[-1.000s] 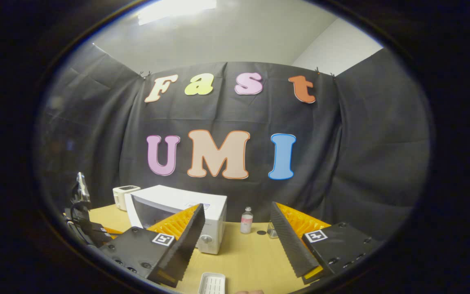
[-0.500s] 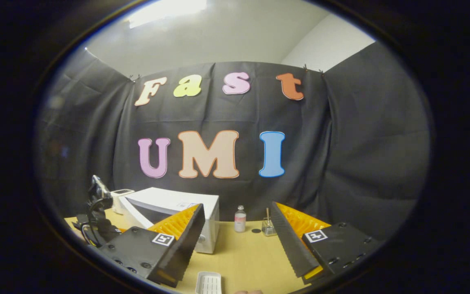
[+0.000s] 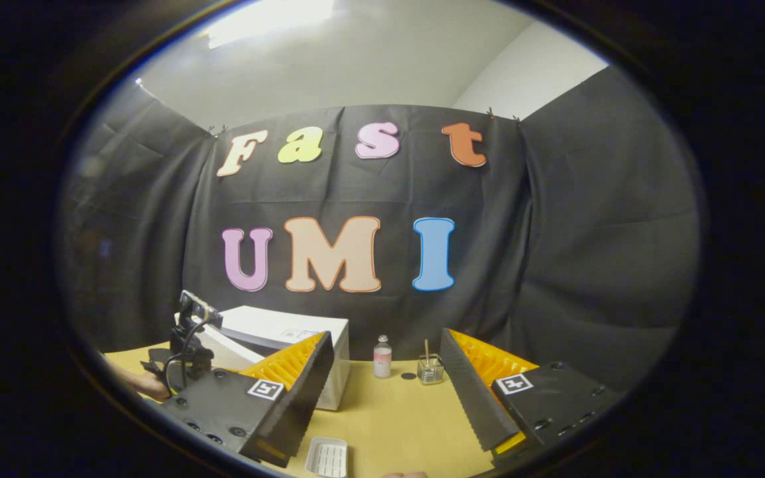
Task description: Open the microwave oven with the left hand, put the food in, and close the microwave oven.
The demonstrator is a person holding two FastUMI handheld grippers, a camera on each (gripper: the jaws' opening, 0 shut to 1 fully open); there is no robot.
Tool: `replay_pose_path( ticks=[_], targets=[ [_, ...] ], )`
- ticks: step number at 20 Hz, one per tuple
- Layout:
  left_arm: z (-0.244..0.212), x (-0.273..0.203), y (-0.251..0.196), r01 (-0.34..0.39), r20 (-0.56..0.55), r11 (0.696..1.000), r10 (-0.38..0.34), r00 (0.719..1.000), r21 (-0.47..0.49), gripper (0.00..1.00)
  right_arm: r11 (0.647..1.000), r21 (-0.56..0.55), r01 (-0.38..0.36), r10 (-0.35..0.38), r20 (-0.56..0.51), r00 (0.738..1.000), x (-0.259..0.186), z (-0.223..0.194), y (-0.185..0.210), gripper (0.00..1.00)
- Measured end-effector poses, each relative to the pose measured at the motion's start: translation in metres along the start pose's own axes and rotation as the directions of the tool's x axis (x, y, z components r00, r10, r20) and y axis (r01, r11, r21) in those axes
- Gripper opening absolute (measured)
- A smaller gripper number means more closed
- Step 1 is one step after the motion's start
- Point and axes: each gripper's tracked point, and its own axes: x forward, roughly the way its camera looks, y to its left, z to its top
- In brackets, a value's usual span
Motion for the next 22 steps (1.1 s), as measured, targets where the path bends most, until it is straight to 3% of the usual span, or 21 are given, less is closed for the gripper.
replay_pose_path(
  ticks=[6, 7, 8, 11, 12, 13, 16, 17, 18, 22],
  targets=[
    [0.009, 0.03, 0.0, -0.018, 0.001, 1.0, 0.018, 1.0, -0.015, 0.0, 1.0, -0.025, 0.004, -0.004, -0.01, 1.0, -0.004, 0.005, -0.016, 0.91],
    [0.012, 0.035, -0.001, -0.021, 0.006, 1.0, 0.021, 1.0, -0.02, 0.0, 0.999, -0.032, 0.006, -0.006, -0.009, 1.0, -0.004, 0.007, -0.019, 0.99],
    [0.013, 0.039, -0.001, -0.02, 0.005, 1.0, 0.02, 1.0, -0.019, 0.0, 0.999, -0.037, 0.009, -0.009, -0.007, 1.0, -0.003, 0.008, -0.022, 0.91],
    [0.019, 0.053, -0.001, -0.018, 0.006, 1.0, 0.018, 1.0, 0.005, 0.0, 0.999, -0.049, 0.022, -0.023, -0.019, 1.0, -0.002, 0.004, -0.029, 0.91],
    [0.019, 0.057, 0.0, -0.02, 0.003, 1.0, 0.02, 1.0, 0.004, 0.0, 0.999, -0.049, 0.024, -0.026, -0.02, 0.999, -0.001, 0.004, -0.029, 0.99],
    [0.02, 0.06, 0.0, -0.022, 0.0, 1.0, 0.022, 1.0, -0.002, 0.0, 0.999, -0.047, 0.021, -0.022, -0.018, 1.0, -0.001, 0.005, -0.028, 0.91],
    [0.018, 0.066, -0.005, -0.009, -0.008, 0.999, 0.008, 1.0, -0.04, 0.0, 0.998, -0.065, 0.024, -0.025, -0.017, 1.0, 0.004, 0.003, -0.031, 0.91],
    [0.017, 0.066, -0.005, -0.015, -0.018, 0.999, 0.014, 1.0, -0.041, 0.0, 0.997, -0.067, 0.025, -0.026, -0.022, 0.999, 0.004, 0.001, -0.032, 0.99],
    [0.019, 0.067, -0.005, -0.02, -0.008, 0.999, 0.02, 1.0, -0.041, 0.0, 0.998, -0.065, 0.023, -0.025, -0.025, 0.999, 0.006, 0.0, -0.031, 0.91],
    [0.012, 0.072, -0.002, -0.052, -0.032, 0.998, 0.052, 0.998, -0.019, 0.0, 0.998, -0.066, 0.02, -0.022, -0.025, 0.999, 0.011, -0.002, -0.032, 0.91]
  ],
)
